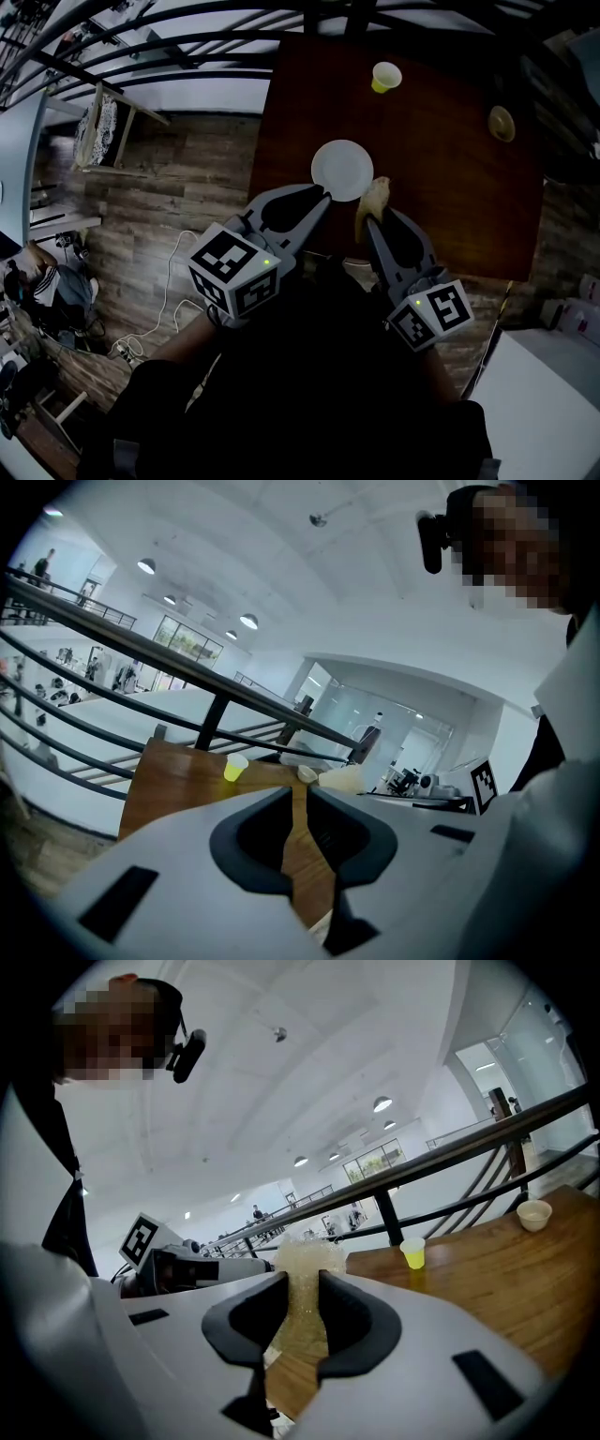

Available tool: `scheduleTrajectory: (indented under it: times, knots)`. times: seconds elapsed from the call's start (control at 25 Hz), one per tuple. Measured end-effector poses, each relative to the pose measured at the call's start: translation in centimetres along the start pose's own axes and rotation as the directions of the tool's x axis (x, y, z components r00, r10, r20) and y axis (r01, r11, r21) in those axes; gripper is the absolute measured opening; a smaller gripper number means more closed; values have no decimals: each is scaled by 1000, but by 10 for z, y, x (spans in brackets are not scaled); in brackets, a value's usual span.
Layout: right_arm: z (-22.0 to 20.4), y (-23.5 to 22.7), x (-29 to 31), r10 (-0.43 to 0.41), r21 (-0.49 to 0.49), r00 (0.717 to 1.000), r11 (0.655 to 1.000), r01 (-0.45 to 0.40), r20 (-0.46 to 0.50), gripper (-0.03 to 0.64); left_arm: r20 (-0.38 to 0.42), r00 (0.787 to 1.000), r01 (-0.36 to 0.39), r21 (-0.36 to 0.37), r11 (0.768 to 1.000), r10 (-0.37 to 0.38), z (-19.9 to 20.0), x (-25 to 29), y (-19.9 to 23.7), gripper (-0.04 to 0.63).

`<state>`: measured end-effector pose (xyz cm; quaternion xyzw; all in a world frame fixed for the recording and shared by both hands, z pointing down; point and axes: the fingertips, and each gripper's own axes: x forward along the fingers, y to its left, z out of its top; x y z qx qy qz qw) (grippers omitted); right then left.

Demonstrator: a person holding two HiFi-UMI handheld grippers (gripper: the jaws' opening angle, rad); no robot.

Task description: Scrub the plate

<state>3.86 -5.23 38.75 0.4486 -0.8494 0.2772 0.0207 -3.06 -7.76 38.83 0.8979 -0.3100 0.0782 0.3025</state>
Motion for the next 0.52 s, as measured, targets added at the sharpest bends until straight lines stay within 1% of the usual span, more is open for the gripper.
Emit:
scheduleTrajectory:
  times: [0.16,0.52]
  knots:
    - [-1,-5,2,1,8,1000,1000,-1,-8,109,-14,1000,6,8,1000,-6,-1,9,-1,58]
    - [0,-10,-7,-1,23,1000,1000,0,4,109,-39,999,10,31,999,-8,-8,17,-10,58]
